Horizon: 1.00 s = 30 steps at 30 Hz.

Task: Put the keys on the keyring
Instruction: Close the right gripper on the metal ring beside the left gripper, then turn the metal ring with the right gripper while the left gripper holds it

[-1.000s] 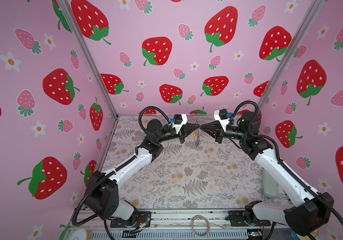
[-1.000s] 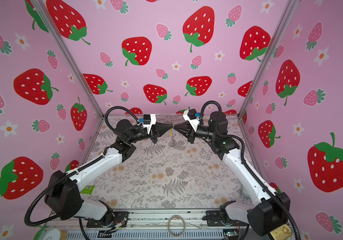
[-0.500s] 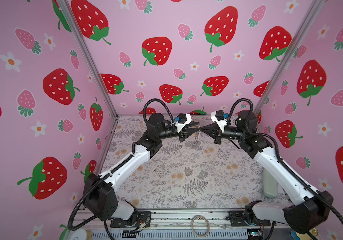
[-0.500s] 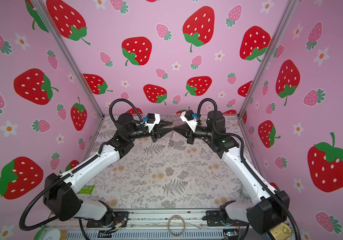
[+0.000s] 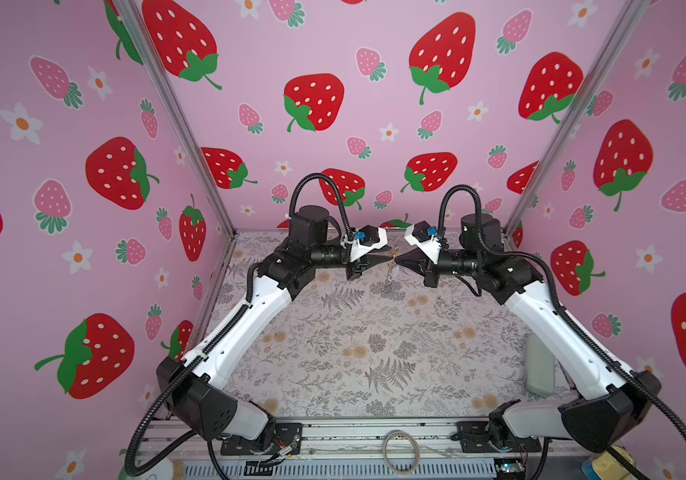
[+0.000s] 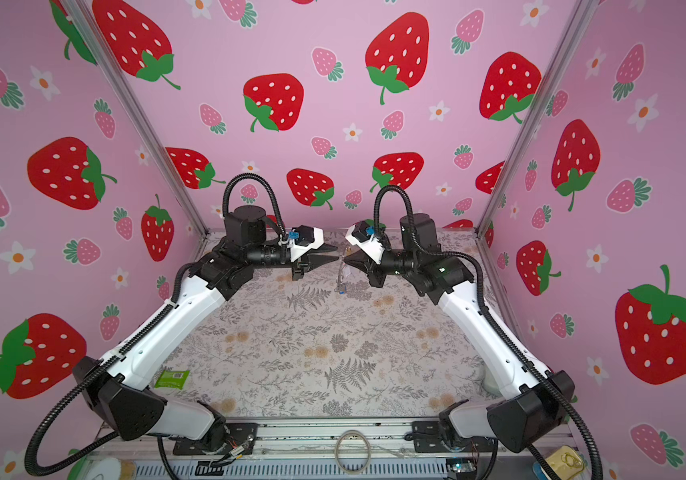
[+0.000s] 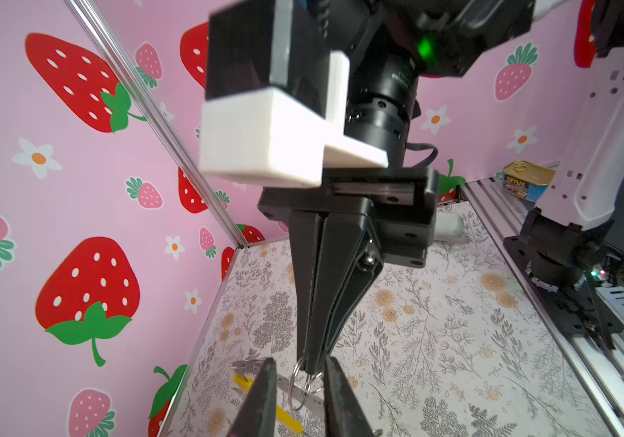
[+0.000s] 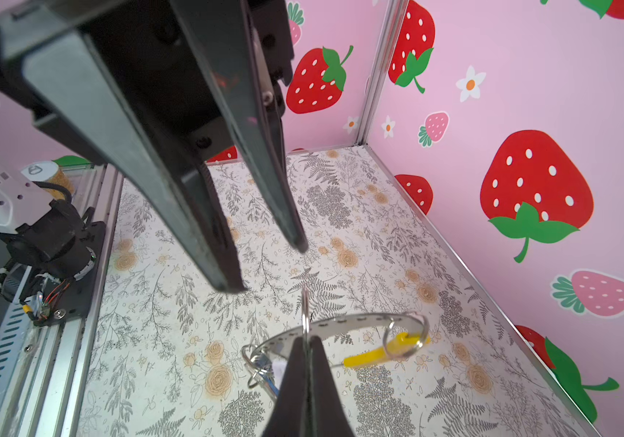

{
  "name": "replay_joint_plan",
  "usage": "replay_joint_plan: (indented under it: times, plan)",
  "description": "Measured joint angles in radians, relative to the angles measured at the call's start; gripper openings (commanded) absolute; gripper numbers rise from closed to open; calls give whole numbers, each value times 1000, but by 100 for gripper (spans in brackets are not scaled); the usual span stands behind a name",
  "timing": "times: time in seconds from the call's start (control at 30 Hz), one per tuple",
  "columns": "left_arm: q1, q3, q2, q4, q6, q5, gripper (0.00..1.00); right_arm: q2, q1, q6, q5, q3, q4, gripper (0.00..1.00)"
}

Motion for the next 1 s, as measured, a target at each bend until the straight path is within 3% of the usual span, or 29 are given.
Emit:
replay_joint_plan:
  times: [0.4, 0.6, 0.77, 0.93, 1.0]
  plan:
    - [0, 6, 31, -88, 50, -8, 27, 41, 56, -71, 80, 79, -112, 0]
    - [0, 12, 31, -99, 54, -11, 15, 58, 66, -78, 100, 99, -141, 0]
    - [1, 13, 31, -105, 64, -11, 18, 61, 68, -78, 100, 116, -150, 0]
    - [1, 14, 31, -123, 77, -11, 2, 61, 69, -80, 101, 121, -156, 0]
    - [2, 18, 31, -127, 77, -13, 0, 61, 69, -88, 101, 121, -166, 0]
